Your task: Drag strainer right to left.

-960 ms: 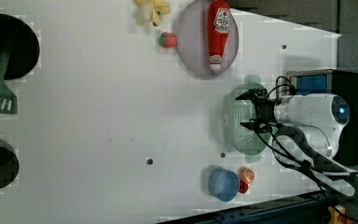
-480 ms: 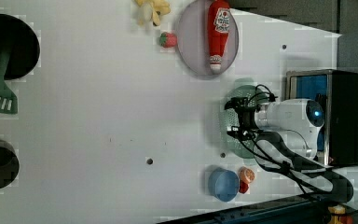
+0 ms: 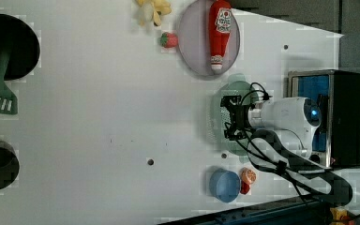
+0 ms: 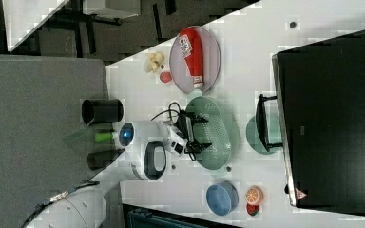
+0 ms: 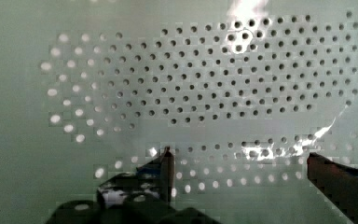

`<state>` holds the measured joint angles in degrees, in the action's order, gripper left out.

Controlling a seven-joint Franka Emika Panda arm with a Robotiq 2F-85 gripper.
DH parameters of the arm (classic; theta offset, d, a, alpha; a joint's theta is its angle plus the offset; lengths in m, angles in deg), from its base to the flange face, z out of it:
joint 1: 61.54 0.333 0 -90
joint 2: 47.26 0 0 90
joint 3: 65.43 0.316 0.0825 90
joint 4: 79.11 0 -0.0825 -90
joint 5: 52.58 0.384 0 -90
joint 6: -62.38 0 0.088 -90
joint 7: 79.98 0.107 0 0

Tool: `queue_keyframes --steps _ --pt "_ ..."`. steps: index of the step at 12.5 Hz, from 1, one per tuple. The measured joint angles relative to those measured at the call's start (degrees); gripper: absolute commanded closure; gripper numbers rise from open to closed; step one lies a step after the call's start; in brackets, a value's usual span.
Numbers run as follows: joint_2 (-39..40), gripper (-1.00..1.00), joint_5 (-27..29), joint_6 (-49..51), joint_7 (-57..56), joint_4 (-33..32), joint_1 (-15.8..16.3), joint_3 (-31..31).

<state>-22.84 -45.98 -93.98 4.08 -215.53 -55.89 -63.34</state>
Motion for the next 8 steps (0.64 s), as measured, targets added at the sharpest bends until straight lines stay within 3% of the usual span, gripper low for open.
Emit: queue_keyframes --steps 8 --pt "-0.81 -1.00 0.85 1.85 14.86 1.34 8.43 3.77"
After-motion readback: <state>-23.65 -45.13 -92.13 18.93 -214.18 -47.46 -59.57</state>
